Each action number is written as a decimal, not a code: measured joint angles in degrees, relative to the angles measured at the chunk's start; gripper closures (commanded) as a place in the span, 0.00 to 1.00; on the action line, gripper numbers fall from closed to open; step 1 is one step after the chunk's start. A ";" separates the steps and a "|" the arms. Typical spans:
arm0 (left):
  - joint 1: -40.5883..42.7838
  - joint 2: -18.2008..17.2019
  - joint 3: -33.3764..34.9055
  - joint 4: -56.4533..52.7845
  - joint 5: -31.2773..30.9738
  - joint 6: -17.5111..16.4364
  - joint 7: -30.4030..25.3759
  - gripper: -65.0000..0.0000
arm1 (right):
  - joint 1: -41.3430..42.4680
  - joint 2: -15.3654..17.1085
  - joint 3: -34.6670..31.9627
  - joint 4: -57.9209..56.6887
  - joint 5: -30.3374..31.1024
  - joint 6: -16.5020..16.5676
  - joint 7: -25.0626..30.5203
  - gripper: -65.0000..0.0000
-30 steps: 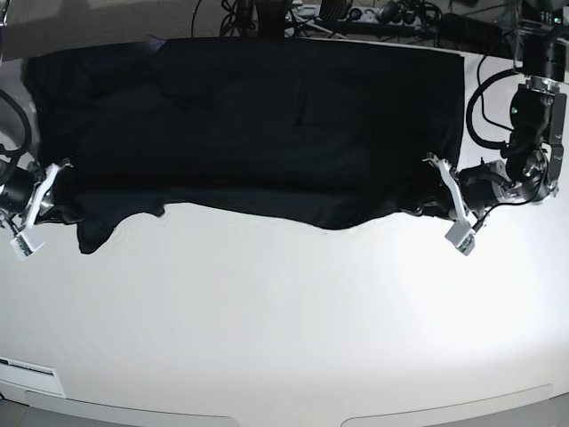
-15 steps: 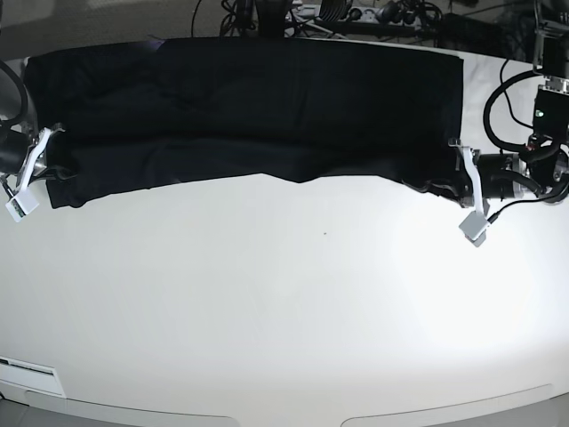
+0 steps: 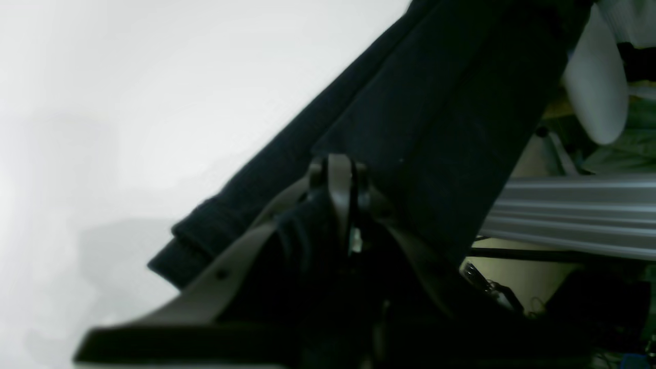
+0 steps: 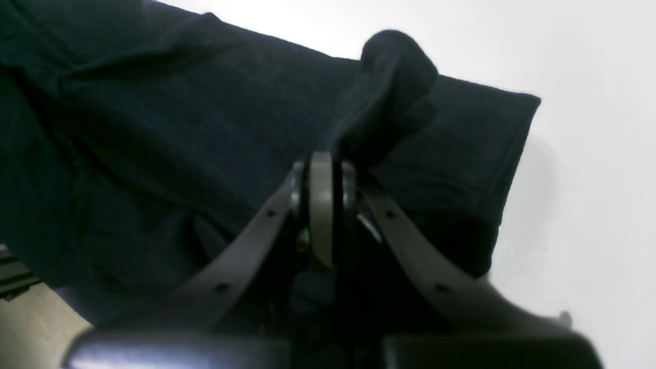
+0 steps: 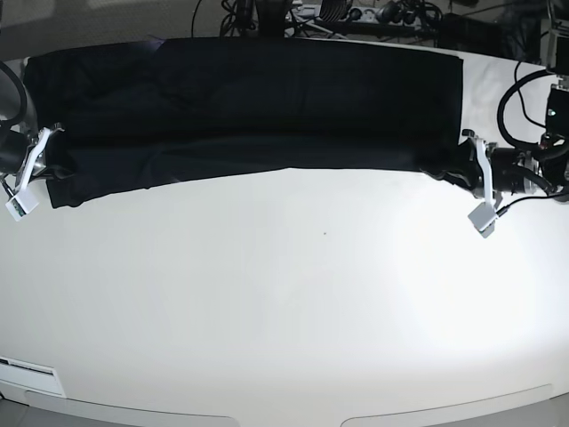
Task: Fold the T-shirt properly
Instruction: 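Lift the hem with both grippers and fold it onto the shoulder edge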
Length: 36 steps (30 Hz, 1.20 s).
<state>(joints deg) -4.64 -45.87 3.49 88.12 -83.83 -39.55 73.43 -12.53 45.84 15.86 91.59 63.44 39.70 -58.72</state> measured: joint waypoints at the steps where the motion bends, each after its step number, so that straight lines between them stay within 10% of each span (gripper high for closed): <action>1: 0.72 0.02 0.00 -0.02 0.02 0.00 0.15 1.00 | 0.00 0.00 0.00 0.00 0.00 0.00 0.02 1.00; 19: 7.98 -1.53 0.04 0.00 -0.26 1.60 1.42 1.00 | 0.00 0.00 0.00 0.00 0.04 0.00 -3.48 1.00; 25: 10.19 -1.57 0.04 0.04 -0.87 3.78 1.38 0.48 | -0.02 0.00 0.00 0.00 0.04 0.00 -3.48 1.00; 36: 12.76 -1.60 -0.17 0.31 -1.95 6.60 -0.52 0.48 | 0.00 0.00 0.00 0.00 0.20 0.00 -3.48 1.00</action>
<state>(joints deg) 8.12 -47.46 3.31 88.42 -85.78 -32.95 72.90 -12.53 45.84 15.86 91.59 63.64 39.70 -62.19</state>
